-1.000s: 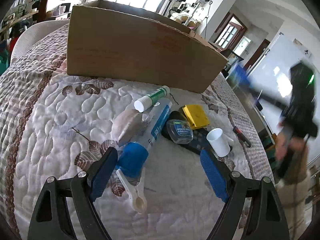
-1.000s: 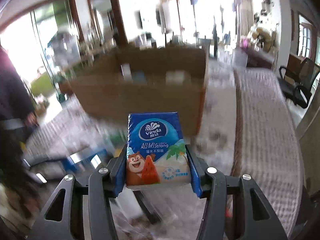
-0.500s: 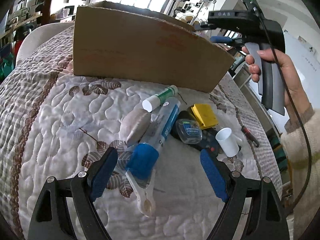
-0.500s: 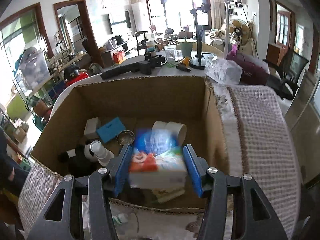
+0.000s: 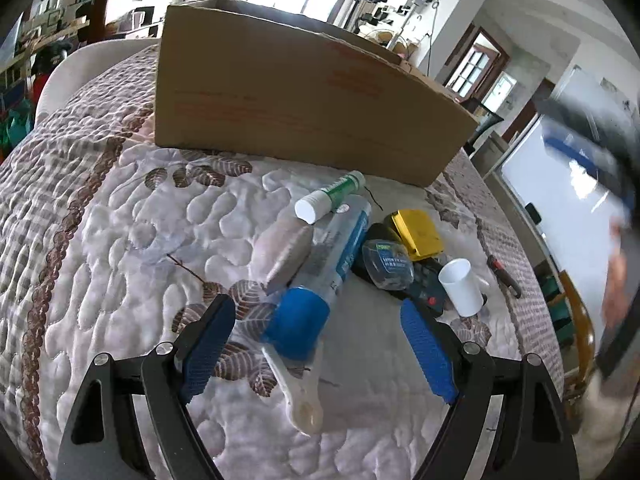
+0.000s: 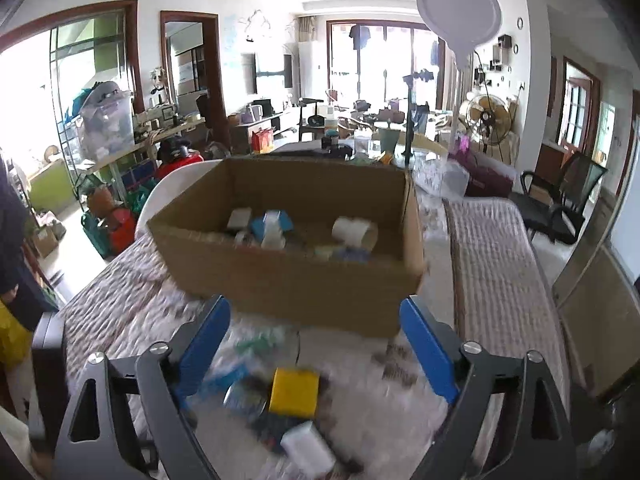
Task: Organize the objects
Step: 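Grasp the blue-capped clear tube with the left tool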
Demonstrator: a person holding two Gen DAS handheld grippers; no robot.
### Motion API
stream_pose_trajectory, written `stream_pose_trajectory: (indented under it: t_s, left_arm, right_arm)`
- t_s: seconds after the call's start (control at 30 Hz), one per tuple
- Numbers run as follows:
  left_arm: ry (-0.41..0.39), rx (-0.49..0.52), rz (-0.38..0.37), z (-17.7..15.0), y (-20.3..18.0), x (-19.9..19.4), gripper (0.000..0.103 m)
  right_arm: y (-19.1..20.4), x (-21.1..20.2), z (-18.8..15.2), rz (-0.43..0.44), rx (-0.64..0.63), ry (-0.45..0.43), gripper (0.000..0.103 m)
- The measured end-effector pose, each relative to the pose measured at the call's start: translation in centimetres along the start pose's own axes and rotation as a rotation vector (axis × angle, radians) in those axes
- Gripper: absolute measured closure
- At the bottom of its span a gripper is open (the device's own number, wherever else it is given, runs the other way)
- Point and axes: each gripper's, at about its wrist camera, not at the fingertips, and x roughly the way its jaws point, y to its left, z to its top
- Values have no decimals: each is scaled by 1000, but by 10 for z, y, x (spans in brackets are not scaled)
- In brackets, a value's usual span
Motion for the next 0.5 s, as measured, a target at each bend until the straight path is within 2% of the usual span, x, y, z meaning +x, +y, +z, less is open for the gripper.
stream_pose_trajectory:
  t_s: [0.17,0.2,0.23,0.3,0.37,0.43,0.5]
  left_arm:
    - [9,-102,-113,6,25,-4,20]
    - [10,-114,-131,8,29,-5,22]
    - [12,-125,-152,8,33,-6,29]
    - [33,-104,-162,8,30,-6,32]
    - [52,-34,-102,4,19,-4,45]
    - [87,64,5,0,1,4,49]
    - [97,135,57,-1,-14,10,50]
  right_arm:
    - [-10,-2,-52,-12,69,42,0]
    - [-13,0,-61,-13,87,51,0]
    - [-17,3,-69,-12,101,60,0]
    - [-24,9,-85,0,136,71,0]
    - [-33,15,-98,25,188,74,0]
    - [-43,24,-106,58,230,95,0]
    - [-46,31,-112,75,259,117,0]
